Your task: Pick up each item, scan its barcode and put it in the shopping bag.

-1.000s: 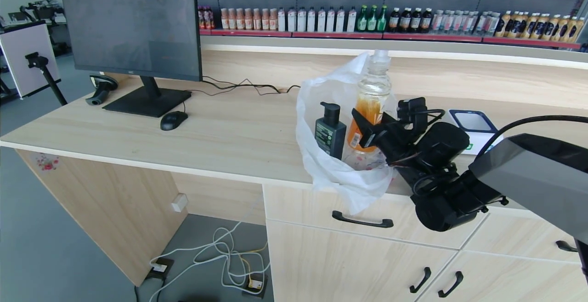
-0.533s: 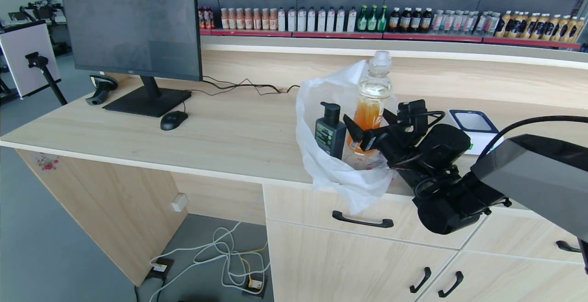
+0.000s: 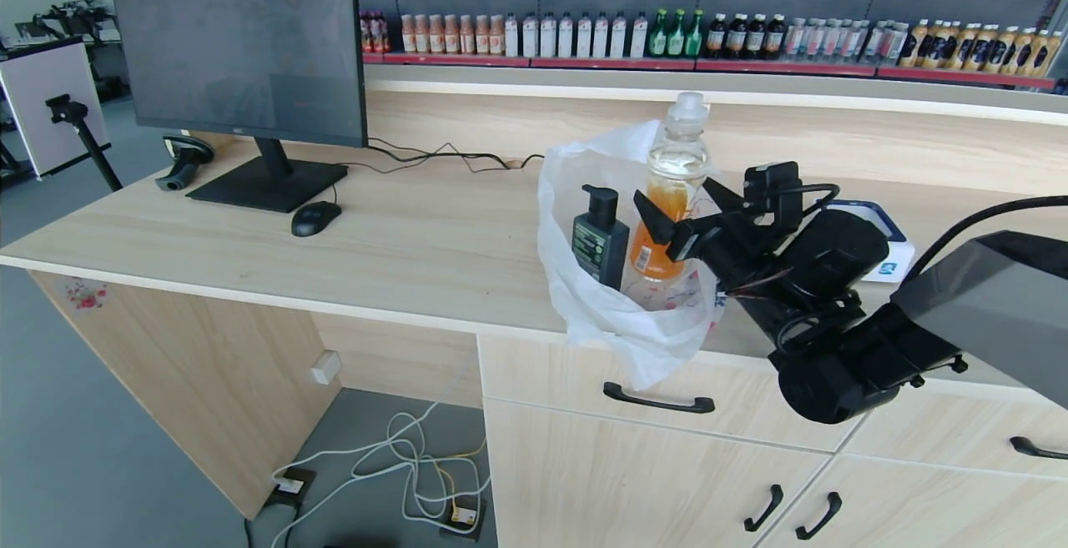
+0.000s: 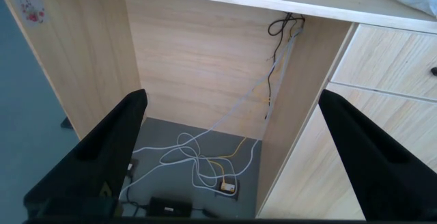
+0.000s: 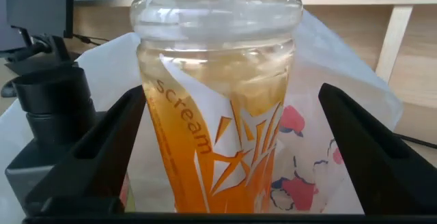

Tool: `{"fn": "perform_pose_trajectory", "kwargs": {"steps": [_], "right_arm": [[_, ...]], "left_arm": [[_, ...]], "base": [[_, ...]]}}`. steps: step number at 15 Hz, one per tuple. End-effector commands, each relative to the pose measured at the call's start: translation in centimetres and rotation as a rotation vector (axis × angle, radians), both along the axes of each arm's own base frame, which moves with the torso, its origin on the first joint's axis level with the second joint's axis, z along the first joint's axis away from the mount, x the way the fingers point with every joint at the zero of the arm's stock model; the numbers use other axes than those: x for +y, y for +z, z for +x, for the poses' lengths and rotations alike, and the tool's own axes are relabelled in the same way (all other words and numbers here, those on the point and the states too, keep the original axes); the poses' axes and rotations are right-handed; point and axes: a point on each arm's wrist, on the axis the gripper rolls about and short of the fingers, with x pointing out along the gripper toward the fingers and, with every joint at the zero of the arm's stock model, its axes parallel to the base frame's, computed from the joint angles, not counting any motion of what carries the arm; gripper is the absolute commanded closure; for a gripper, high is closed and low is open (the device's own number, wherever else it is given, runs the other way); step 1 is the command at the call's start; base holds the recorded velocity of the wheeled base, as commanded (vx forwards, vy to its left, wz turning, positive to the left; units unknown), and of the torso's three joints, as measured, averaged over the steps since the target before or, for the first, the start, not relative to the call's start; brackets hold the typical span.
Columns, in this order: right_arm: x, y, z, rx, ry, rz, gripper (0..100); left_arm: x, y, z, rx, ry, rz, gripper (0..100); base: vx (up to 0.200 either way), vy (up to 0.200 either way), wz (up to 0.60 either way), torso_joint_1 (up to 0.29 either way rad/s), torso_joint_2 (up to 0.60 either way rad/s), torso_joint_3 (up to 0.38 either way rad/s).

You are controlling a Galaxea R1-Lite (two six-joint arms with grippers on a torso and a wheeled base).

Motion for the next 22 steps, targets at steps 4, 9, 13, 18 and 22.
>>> {"fn": "perform_pose_trajectory", "kwargs": {"steps": [4,9,13,18,22], "right_arm": [[-1.4,3.5,-4.3,-0.035,-0.003,0.001,0],[-4.7,5.0,-13.5,0.015,0.008,0.008,0],[-8.1,-0.1,-23.5,0.22,0.015,-0.078,0],[-6.7,-0.8,-24.1,0.283,0.128,-0.118,0],[-6.3,-2.1,-26.1,0.43,0.21,-0.217,0]], "left_arm": [[0.0,0.0,0.0,0.001,0.0,0.0,0],[0.0,0.0,0.0,0.003,0.0,0.0,0],[0.0,0.0,0.0,0.004,0.0,-0.002,0],[0.0,0.0,0.0,0.004,0.0,-0.002,0],[0.0,0.0,0.0,0.004,0.0,-0.005,0]], "base": [[0.0,0.0,0.0,0.0,0.0,0.0],[0.0,0.0,0.0,0.0,0.0,0.0],[0.0,0.0,0.0,0.0,0.0,0.0],[0.0,0.0,0.0,0.0,0.0,0.0],[0.0,0.0,0.0,0.0,0.0,0.0]]}}
